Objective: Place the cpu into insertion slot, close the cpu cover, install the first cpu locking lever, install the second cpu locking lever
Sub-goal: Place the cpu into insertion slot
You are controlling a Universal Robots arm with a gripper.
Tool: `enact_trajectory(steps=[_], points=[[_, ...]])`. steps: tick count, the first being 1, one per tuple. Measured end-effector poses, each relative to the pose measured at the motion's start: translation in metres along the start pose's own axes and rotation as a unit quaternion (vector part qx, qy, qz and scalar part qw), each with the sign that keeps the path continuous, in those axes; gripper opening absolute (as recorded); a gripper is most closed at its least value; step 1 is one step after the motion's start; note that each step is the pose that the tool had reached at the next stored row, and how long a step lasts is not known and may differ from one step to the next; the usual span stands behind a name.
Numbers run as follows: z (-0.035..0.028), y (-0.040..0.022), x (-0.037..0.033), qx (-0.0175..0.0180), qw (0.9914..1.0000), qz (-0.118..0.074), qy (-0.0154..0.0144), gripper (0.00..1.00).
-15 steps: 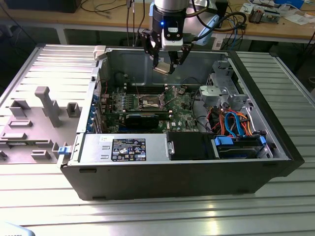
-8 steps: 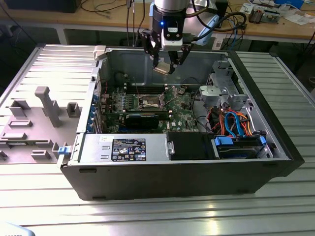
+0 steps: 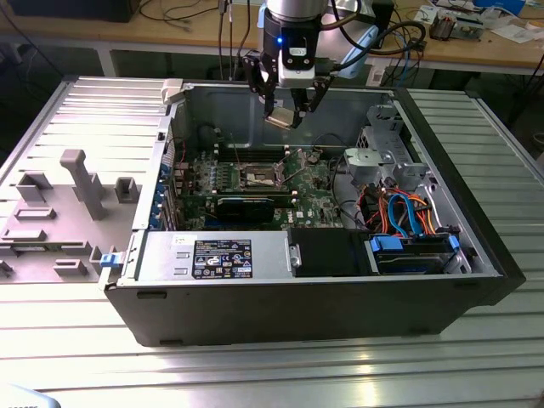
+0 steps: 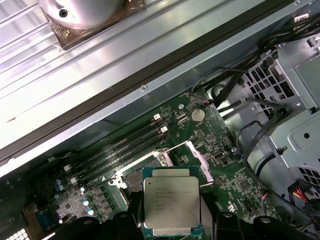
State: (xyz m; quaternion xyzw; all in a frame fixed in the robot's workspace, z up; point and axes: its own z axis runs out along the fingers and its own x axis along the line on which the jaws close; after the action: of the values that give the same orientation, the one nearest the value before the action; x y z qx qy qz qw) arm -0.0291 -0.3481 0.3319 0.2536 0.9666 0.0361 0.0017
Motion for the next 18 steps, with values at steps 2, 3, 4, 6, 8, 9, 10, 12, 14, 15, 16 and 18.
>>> enact_trajectory(steps=[2,3,4,6,8,9,10,12,14,15,16,18], points=[[0.0000,0.0000,0.0000,0.0000,1.00000,0.001,-0.0001,0.55],[0.0000,0.0000,0.0000,0.0000,1.00000,0.001,-0.0001,0.55],[0.0000,0.0000,0.0000,0.0000,1.00000,0.002,-0.0001,0.55],[0.0000,0.0000,0.0000,0.0000,1.00000,0.003,-0.0002,0.55],[0.0000,0.0000,0.0000,-0.0001,0.99999,0.004,-0.0003,0.55],[0.0000,0.0000,0.0000,0.0000,0.99999,0.005,-0.0004,0.55],[0.0000,0.0000,0.0000,-0.0001,0.99998,0.006,-0.0004,0.55],[0.0000,0.0000,0.0000,-0.0001,0.99998,0.007,-0.0005,0.55],[0.0000,0.0000,0.0000,-0.0001,0.99997,0.008,-0.0005,0.55],[0.0000,0.0000,0.0000,-0.0001,0.99997,0.008,-0.0006,0.55],[0.0000,0.0000,0.0000,-0.0001,0.99996,0.009,-0.0006,0.55],[0.0000,0.0000,0.0000,-0.0001,0.99995,0.010,-0.0007,0.55]])
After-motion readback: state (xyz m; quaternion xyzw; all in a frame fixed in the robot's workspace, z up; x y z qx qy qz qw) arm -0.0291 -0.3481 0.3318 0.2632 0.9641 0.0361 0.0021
